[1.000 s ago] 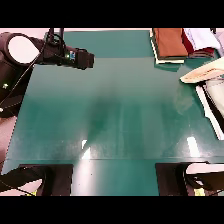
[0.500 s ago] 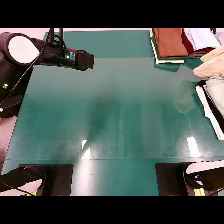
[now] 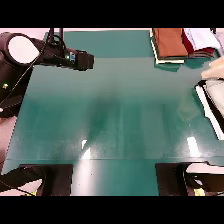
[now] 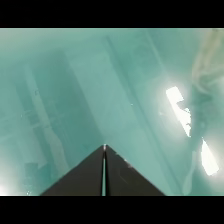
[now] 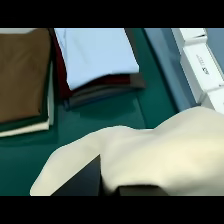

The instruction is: Fold the shirts.

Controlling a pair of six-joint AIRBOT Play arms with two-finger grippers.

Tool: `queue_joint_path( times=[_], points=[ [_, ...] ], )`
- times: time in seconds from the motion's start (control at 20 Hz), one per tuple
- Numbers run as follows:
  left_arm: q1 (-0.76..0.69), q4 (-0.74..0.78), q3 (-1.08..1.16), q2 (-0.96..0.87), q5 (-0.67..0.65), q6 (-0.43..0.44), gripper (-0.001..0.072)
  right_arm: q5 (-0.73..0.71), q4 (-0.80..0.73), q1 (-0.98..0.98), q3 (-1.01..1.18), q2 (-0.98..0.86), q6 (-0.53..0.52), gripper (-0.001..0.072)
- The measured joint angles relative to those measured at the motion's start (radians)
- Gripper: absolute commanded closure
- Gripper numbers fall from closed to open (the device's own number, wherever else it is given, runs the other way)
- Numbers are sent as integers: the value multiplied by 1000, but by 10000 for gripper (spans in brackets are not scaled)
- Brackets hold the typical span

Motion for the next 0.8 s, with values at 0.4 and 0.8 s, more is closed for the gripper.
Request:
queue_joint_path(
  times=[0.4, 0.8],
  points=[
    [0, 0, 0, 0, -11, 14, 679, 98, -209, -211, -352, 225, -57, 586],
    [0, 0, 0, 0, -29, 27, 679, 84, -256, -381, -569, 314, -45, 113]
  ],
)
